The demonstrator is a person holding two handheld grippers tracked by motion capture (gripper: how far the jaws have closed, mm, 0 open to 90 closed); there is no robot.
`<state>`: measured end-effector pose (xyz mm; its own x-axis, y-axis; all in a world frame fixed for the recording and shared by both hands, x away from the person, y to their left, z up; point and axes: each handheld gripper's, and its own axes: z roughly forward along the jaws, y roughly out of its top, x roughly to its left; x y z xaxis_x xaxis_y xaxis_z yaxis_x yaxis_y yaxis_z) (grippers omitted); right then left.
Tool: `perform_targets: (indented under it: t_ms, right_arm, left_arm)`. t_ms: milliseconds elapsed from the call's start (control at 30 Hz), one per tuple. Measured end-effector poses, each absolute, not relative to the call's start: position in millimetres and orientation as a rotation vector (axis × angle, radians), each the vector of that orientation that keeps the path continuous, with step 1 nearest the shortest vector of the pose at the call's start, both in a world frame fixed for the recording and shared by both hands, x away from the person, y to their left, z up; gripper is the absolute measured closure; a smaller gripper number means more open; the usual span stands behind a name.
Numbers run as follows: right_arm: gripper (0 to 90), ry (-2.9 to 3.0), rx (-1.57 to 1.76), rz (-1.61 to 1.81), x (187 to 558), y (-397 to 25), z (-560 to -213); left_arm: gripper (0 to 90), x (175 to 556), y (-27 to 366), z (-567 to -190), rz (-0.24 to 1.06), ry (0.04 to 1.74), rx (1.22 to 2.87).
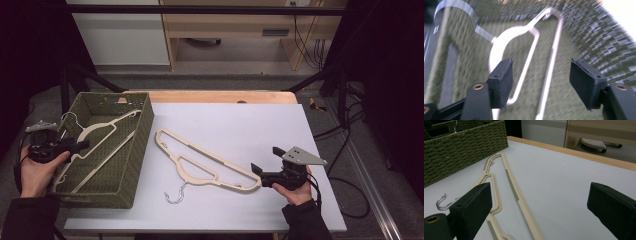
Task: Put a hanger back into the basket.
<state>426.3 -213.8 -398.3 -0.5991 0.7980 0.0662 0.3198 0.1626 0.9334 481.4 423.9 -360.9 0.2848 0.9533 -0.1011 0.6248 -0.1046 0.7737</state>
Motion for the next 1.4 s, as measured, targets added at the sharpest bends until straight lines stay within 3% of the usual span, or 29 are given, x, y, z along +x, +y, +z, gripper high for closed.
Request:
perform_targets:
  t_ms: [267,633,933,1400]
  right_arm:
    - [6.4,1.996,1.046,1.445,426.4,-211.3,-396.6]
    - [6.3,1.991,1.033,1.458,424.6,-208.6,-394.9]
    - [6.2,2.002,1.019,1.461,424.3,-204.6,-394.4]
    - [6.4,2.029,0.997,1.459,425.3,-196.6,-397.2]
  left_arm:
    - [21.6,454.7,376.8,-338.1,0.584,1.166,1.713]
    - [11.9,430.5,304.5,-341.8,0.541,0.948,1.705]
    - [11.1,414.6,254.4,-354.2,0.502,0.852,1.761]
    - [16.2,407.4,216.3,-385.2,0.461,0.835,1.865]
